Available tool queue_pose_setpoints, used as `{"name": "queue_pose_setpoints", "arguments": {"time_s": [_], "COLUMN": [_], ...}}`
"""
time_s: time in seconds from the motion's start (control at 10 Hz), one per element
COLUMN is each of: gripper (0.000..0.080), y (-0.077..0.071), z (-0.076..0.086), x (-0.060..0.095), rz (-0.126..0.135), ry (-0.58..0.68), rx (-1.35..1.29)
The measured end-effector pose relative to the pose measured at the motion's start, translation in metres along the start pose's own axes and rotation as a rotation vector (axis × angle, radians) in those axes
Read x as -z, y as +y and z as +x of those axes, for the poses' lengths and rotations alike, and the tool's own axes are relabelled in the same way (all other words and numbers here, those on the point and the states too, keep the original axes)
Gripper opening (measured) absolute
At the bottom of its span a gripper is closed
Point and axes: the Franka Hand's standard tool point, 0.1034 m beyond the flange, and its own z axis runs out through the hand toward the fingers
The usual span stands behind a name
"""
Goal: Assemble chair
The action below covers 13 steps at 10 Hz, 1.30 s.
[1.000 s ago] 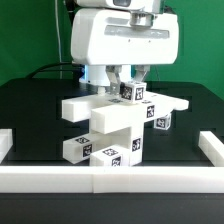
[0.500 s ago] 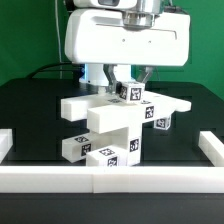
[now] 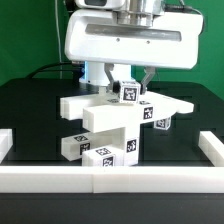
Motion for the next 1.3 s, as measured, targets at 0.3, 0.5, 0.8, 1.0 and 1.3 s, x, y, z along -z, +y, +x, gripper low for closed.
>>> {"name": "queue_pose_setpoints", "arguments": {"time_s": [0.3,0.5,0.8,1.0,1.3], "gripper": [0.0285,0.0285,0.0285,0.0295,0.0605], "y": [-0.001,-0.002,-0.0052,-0.0065,-0.0055], "z": [-0.0001,-0.0002,-0.0006,-0.0006,-0.0006], "x": [-0.0001,-0.0001,-0.0004,-0.0004,-0.0014], "rz": [0.001,0.003,0.013,0.018,0.016], "ry": [0.0,-0.001,-0.004,-0.006,-0.004], "rx": [-0.19,-0.345,-0.564,-0.627,-0.551]}}
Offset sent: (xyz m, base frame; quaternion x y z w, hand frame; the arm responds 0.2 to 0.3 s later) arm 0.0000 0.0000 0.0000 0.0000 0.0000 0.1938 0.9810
